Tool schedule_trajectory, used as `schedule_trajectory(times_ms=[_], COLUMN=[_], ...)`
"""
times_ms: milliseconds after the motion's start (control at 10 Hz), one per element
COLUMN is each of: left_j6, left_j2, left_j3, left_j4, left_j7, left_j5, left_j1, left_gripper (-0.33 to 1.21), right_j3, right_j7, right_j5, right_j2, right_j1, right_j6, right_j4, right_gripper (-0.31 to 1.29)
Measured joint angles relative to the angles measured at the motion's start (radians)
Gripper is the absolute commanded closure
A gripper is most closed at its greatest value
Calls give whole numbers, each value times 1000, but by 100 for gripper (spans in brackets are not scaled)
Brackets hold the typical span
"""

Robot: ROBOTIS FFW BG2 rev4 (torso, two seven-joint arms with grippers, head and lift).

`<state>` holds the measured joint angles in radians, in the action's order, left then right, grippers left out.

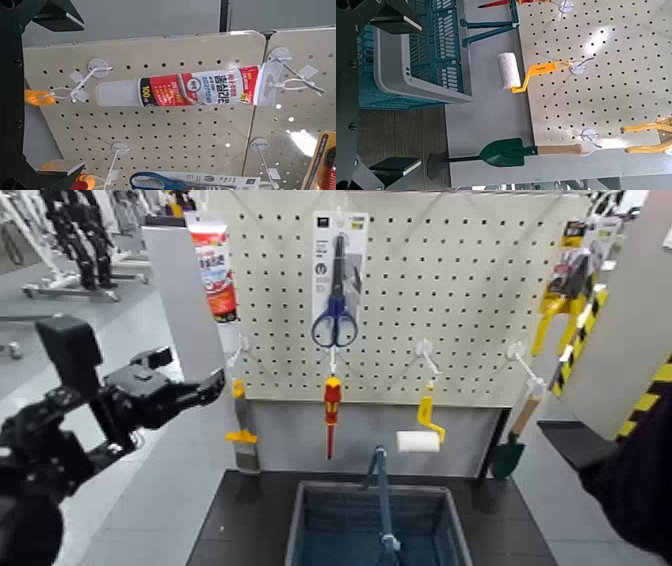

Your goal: Put the red glue tube into the crate.

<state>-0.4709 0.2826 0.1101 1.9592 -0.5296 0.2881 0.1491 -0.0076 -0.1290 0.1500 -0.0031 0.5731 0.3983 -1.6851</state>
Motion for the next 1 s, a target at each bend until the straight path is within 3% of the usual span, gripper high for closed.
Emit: schedule_trajectory(times_ms=[500, 1000], left_j6=[0, 1], left_j2=[44, 66], left_j3=[-48, -103], left_j4=[-114, -196], left_j7=[-92, -175], left_j5=[49, 75], left_j1=[185, 330], left_gripper=[10, 11], right_j3=[0, 0], right_j7=[-13, -23], right_j5=[8, 11], right_j2=[0, 0], right_j1=[-6, -9], right_j6=[-10, -20], right_j4=[1, -1], right_gripper=[13, 13])
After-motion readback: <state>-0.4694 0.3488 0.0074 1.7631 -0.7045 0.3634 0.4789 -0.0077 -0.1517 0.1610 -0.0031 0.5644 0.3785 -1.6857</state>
